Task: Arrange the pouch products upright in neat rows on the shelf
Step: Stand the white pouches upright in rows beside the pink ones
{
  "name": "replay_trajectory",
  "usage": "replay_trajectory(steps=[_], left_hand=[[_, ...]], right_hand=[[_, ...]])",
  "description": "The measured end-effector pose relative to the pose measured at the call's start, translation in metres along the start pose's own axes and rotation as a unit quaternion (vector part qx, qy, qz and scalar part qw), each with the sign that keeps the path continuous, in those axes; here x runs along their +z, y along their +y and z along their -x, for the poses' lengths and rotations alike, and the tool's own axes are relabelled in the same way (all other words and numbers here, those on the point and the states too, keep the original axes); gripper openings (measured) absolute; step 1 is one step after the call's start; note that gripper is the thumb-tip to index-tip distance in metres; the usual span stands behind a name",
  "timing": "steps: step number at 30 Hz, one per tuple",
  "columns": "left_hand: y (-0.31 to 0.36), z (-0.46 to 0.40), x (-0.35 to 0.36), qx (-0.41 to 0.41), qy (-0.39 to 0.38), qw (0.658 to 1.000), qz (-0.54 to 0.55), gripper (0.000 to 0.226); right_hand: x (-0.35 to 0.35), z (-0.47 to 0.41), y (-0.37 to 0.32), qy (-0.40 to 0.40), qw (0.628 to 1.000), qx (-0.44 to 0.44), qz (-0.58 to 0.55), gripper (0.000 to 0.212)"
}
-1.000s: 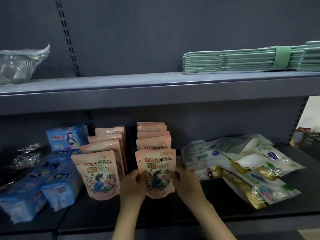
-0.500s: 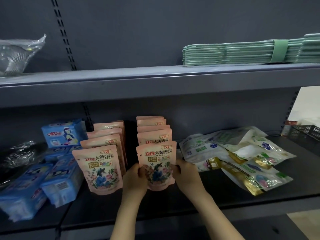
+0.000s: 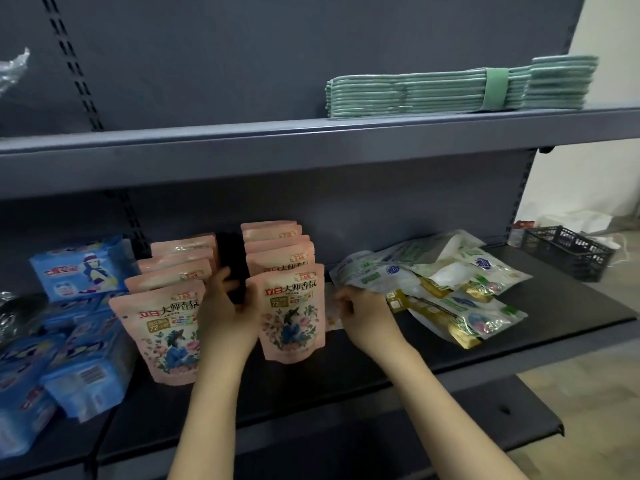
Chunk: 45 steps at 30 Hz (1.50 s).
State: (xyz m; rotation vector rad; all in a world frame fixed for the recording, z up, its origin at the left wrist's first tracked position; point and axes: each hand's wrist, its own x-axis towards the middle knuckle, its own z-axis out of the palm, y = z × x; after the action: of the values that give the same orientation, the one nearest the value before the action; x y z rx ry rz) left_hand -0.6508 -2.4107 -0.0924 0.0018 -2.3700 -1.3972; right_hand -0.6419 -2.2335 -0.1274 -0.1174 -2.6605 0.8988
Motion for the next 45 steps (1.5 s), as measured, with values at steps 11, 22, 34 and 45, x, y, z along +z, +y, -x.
replay_trajectory(steps=[11, 22, 34, 45], left_hand=[[0.083, 0.016, 0.000, 0.159, 0.053, 0.982, 0.088, 0.034], [0.112, 0.017, 0.093, 0.134, -0.054, 0.987, 0.071, 0.029], [0.104, 0.000, 0.199, 0.072, -0.181, 0.969, -0.154, 0.033], [0.043, -0.015, 0.240, 0.190, -0.182, 0.892, -0.367, 0.036]], right_hand=[[-0.084, 0.009, 0.030, 0.121, 0.991, 0.009, 0.052, 0.026], [-0.127, -0.034, 0.080, 0.077, 0.993, -0.021, 0.088, 0.028], [-0.136, -0.107, 0.117, -0.046, 0.981, -0.158, 0.100, 0.022], [-0.114, -0.130, 0.142, -0.122, 0.973, -0.154, 0.124, 0.025]])
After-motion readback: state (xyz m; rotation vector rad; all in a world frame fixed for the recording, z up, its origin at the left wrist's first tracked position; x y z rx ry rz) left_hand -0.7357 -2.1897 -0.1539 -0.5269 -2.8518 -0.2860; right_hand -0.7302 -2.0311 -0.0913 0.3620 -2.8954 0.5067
